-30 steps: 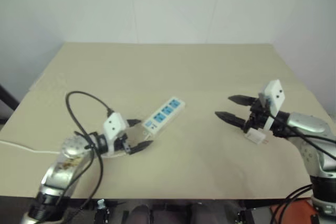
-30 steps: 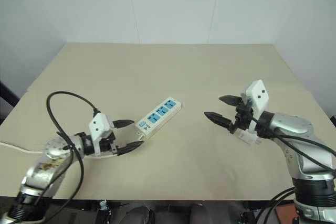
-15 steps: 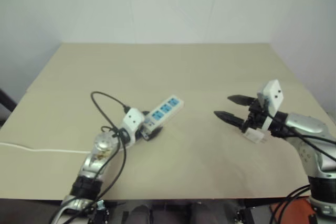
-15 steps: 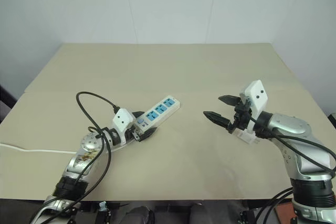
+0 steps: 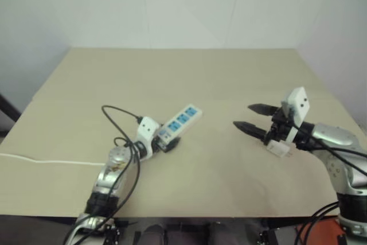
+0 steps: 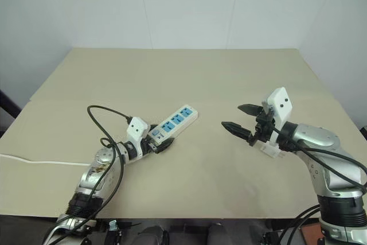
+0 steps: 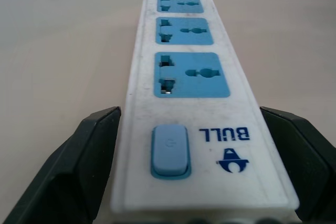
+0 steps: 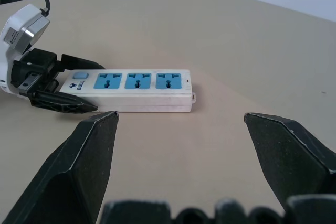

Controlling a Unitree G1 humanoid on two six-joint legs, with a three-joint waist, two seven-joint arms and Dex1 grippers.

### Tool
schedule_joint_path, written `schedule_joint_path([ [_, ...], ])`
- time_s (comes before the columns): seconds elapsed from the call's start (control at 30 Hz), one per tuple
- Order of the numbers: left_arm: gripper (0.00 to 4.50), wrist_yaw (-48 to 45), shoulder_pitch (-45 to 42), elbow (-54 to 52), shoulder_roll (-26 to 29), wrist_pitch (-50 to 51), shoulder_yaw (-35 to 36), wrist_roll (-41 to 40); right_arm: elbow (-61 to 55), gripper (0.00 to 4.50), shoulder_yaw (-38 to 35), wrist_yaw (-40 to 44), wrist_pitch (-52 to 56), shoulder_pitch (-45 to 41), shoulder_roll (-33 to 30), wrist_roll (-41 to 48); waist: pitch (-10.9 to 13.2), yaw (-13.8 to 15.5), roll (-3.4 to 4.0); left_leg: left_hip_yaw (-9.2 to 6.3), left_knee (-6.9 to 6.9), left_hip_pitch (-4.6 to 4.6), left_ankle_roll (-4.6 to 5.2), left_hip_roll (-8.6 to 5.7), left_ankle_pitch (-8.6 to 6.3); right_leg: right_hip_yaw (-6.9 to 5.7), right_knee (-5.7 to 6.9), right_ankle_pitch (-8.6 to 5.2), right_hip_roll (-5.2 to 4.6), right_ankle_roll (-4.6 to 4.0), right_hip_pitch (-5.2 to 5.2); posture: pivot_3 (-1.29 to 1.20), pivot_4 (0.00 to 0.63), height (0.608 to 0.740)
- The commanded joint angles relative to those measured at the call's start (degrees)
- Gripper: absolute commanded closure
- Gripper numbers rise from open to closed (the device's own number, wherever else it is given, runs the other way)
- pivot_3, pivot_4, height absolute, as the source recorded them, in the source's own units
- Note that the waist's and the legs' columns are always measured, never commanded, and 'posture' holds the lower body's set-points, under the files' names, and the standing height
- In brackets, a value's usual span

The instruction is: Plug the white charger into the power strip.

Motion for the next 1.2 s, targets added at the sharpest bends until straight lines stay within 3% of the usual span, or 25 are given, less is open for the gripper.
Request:
schedule_joint_path([
  [0.03,0.03,0.29,1.69,0.68,1.1,-0.44,-2.48,2.62,-2.2,0.0,-2.09,-0.4,-0.17,-1.29,-0.96,0.94,-0.02,0.0,0.02,-0.01,0.0,0.0,0.0,0.0,0.0,0.0,0.0,0.0,0.0,0.0,0.0,0.0,0.15,0.74],
  [0.2,0.03,-0.74,1.79,0.6,1.4,-0.26,-3.6,2.35,-2.1,0.0,-1.53,-0.75,-0.35,-1.84,-0.42,0.84,-0.15,-0.17,0.1,-0.01,-0.01,0.08,0.0,0.0,0.0,0.03,0.01,0.0,0.0,0.0,0.04,0.0,0.15,0.74],
  [0.37,1.2,-0.6,1.87,0.72,0.8,2.13,-3.66,1.47,-1.79,0.0,-1.32,-0.74,-0.44,-2.37,-0.27,0.82,-0.23,-0.23,0.18,-0.02,-0.01,0.09,0.0,0.0,0.0,0.04,0.01,0.0,0.01,0.0,0.05,0.0,0.15,0.74],
  [0.57,1.18,-5.66,1.34,0.61,1.7,0.25,-3.9,-0.61,-1.48,0.0,-1.21,-0.71,-0.35,-3.14,-0.45,0.59,-0.27,-0.24,0.19,-0.01,-0.01,0.11,0.01,0.0,-0.01,0.04,-0.01,0.0,0.01,0.01,0.08,0.0,0.15,0.74],
  [0.9,1.18,-40.04,-3.17,8.23,9.12,-24.54,-5.24,-8.08,-0.53,0.0,-1.41,-0.04,-0.34,-3.8,-1.65,0.18,-0.25,-0.43,0.18,0.16,-0.01,-0.16,0.01,0.02,-0.01,0.02,-0.04,0.0,0.02,-0.01,-0.16,0.0,0.15,0.74],
  [1.07,1.18,-44.34,-5.29,16.01,9.24,-33.88,-7.89,-3.54,-0.42,0.0,-1.36,0.21,-0.23,-3.75,-2.18,0.09,-0.25,-0.47,0.18,0.16,0.0,-0.15,0.02,0.01,-0.01,0.01,-0.05,0.0,0.01,0.0,-0.11,0.0,0.15,0.74],
  [1.2,1.18,-44.25,-5.87,18.01,8.09,-33.31,-9.07,-2.47,0.19,0.0,-1.17,0.31,1.15,-4.02,-3.86,-0.24,-0.26,-0.45,0.18,0.15,0.0,-0.14,0.04,0.01,-0.02,0.01,-0.05,0.0,0.02,0.0,-0.09,0.0,0.15,0.74],
])
